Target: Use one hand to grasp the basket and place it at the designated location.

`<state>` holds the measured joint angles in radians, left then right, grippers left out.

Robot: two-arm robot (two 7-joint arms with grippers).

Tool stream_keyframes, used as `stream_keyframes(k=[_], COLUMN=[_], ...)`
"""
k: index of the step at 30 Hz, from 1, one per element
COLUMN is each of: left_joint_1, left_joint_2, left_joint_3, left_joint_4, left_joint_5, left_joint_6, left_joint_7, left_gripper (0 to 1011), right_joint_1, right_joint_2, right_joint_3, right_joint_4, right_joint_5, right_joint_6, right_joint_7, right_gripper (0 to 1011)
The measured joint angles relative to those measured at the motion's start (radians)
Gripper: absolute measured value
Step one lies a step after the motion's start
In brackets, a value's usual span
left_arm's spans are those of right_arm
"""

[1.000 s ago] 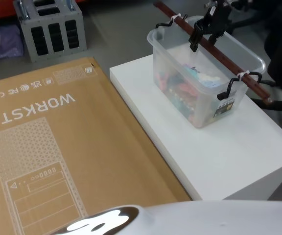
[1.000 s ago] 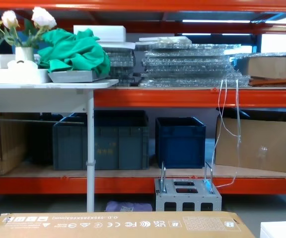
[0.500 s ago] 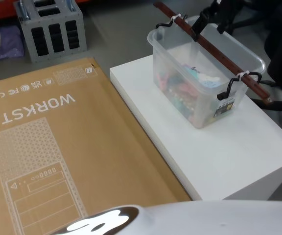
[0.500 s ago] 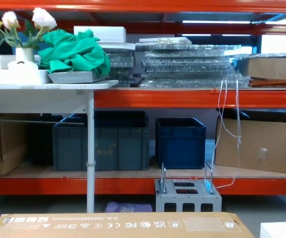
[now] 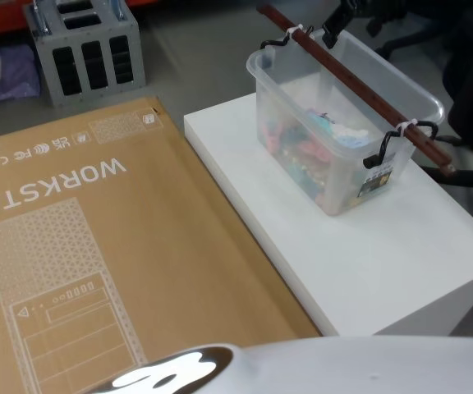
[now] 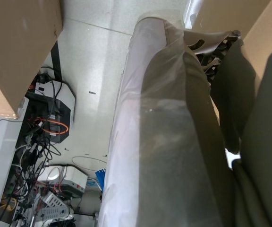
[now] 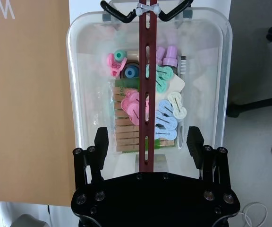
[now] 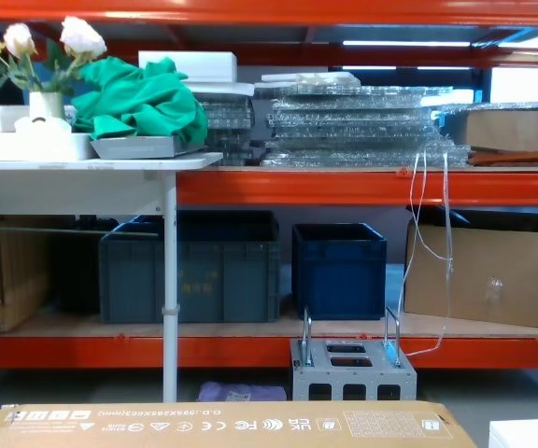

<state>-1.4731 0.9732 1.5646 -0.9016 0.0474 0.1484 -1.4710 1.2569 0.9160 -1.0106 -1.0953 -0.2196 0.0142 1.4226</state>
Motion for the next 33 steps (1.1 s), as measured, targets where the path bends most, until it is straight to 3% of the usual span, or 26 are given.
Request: stream_keyframes(k=[33], left_joint_1=[0.0], left_joint_2=[0.0], left_joint_3=[0.0], left_joint_4=[0.0], left_joint_5=[0.0], left_joint_6=[0.0], left_joint_7=[0.0], left_gripper=[0], right_joint_1=[0.004], right_joint_2=[-0.009], right_joint_3=[0.013], right_joint_4=[0.01], right_joint_5=[-0.002], right_joint_6=[0.0], right_joint_7=[0.003], right_gripper=[1001])
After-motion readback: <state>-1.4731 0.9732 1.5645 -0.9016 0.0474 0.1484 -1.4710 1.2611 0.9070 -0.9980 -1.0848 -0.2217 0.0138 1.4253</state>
